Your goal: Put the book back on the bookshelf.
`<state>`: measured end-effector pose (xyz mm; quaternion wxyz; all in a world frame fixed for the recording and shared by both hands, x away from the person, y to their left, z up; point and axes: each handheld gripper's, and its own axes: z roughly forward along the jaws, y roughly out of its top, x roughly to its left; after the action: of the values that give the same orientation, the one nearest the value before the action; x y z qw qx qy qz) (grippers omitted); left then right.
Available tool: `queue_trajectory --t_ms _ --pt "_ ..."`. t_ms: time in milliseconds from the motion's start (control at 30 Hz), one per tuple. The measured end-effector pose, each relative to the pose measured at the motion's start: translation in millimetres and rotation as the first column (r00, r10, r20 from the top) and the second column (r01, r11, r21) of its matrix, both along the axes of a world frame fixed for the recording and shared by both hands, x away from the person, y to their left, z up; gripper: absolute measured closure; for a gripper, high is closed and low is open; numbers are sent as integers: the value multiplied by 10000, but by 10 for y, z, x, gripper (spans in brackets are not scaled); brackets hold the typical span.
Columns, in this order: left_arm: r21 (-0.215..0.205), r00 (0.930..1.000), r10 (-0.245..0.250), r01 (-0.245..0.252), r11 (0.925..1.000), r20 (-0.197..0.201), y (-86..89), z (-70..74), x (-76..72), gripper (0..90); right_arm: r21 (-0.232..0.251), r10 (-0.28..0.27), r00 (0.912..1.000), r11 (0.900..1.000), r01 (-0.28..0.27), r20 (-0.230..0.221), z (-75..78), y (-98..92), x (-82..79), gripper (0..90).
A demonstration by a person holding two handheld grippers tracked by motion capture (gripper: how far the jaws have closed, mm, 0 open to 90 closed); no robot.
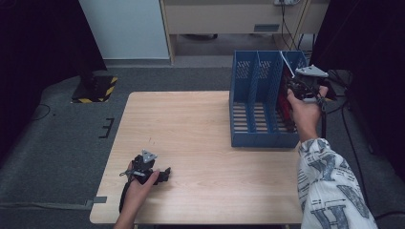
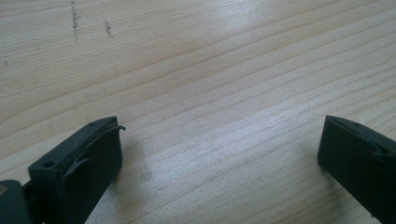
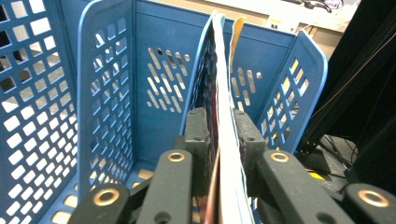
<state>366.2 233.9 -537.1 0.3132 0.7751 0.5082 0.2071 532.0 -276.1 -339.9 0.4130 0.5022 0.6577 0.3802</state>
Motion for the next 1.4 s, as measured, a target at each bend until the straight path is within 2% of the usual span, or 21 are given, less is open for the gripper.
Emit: queue_trajectory --t_ms 100,233,433,567,667,833,1033,1300,1400 --pt "2 10000 -1 1 10000 -1 0 0 0 0 108 116 9999 9999 -116 24 -2 -3 -10 684" --pt "1 10000 -1 1 10000 -2 0 0 0 0 599 206 9996 9980 -216 171 -1 -6 -34 548" --pt "4 10000 -3 3 10000 -1 0 0 0 0 559 288 9985 9979 -314 463 18 10 -80 394" --pt "1 10000 1 -1 10000 -2 -1 0 1 0 599 415 9978 9972 -446 518 30 12 -102 255" --pt "3 10000 -1 1 10000 -3 -1 0 1 0 619 446 9976 9969 -478 521 25 9 -125 200" --pt "2 10000 -2 2 10000 -2 -1 0 0 0 707 545 9978 9959 -570 367 34 -15 -160 135" --pt "0 10000 1 -1 10000 -1 -1 0 0 0 1027 739 9965 9917 -777 400 35 -47 -234 107" --pt "0 10000 4 -4 10000 -1 -2 0 0 0 951 841 9963 9918 -854 168 -14 -62 -333 63" --pt "2 10000 3 -3 10000 1 -2 0 0 0 1104 937 9955 9893 -949 163 -34 -72 -367 54"
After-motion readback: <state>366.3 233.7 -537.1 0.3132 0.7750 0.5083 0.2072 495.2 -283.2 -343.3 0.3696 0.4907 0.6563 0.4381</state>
